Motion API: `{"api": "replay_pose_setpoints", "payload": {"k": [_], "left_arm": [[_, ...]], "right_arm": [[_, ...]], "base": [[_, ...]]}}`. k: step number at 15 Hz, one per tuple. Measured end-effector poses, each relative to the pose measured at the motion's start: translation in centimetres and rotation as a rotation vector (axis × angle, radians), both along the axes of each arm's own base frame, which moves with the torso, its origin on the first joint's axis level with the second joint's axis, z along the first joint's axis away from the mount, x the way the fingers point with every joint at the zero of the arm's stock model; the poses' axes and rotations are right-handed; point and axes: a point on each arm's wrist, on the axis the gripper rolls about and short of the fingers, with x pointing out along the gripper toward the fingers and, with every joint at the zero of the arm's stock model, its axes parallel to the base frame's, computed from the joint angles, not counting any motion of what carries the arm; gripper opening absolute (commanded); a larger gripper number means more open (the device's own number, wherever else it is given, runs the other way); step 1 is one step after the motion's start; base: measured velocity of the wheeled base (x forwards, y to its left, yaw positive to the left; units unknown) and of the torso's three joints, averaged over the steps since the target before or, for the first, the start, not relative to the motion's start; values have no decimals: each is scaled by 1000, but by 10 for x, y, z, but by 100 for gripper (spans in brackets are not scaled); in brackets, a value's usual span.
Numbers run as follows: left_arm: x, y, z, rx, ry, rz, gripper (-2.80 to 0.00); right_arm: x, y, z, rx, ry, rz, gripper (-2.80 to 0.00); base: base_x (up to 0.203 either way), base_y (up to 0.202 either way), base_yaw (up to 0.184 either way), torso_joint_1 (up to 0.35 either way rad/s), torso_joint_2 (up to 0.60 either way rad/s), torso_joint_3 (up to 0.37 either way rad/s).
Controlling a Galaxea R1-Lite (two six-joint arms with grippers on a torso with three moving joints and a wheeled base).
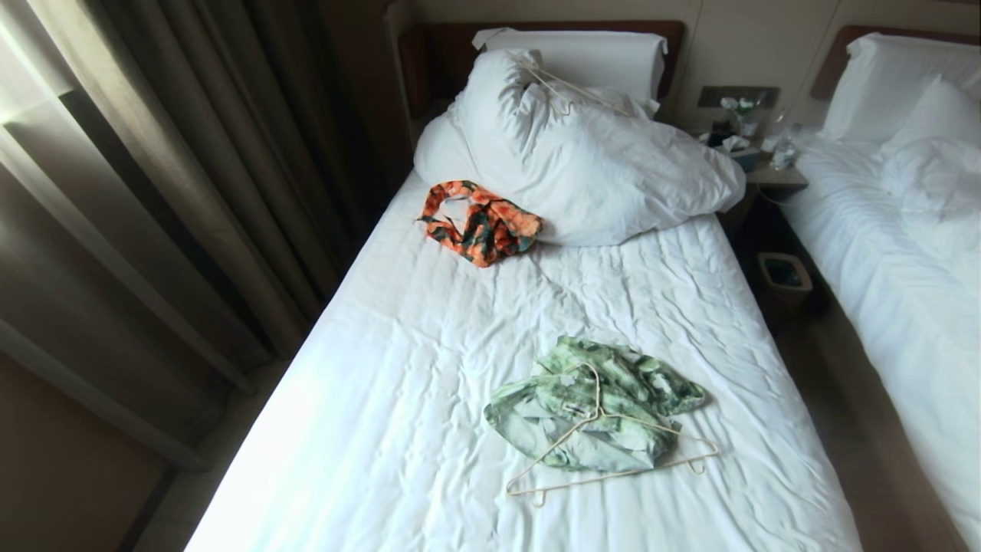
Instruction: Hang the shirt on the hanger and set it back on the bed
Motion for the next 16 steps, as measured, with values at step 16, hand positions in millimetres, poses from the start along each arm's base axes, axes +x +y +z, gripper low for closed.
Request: {"api": "replay_pose_setpoints", "payload": {"k": [16], "left_arm": [[0,0,0,0,0,1,-280]], "right_arm": [[0,0,0,-7,0,1,-280]], "base": [[0,0,0,0,0,0]]}}
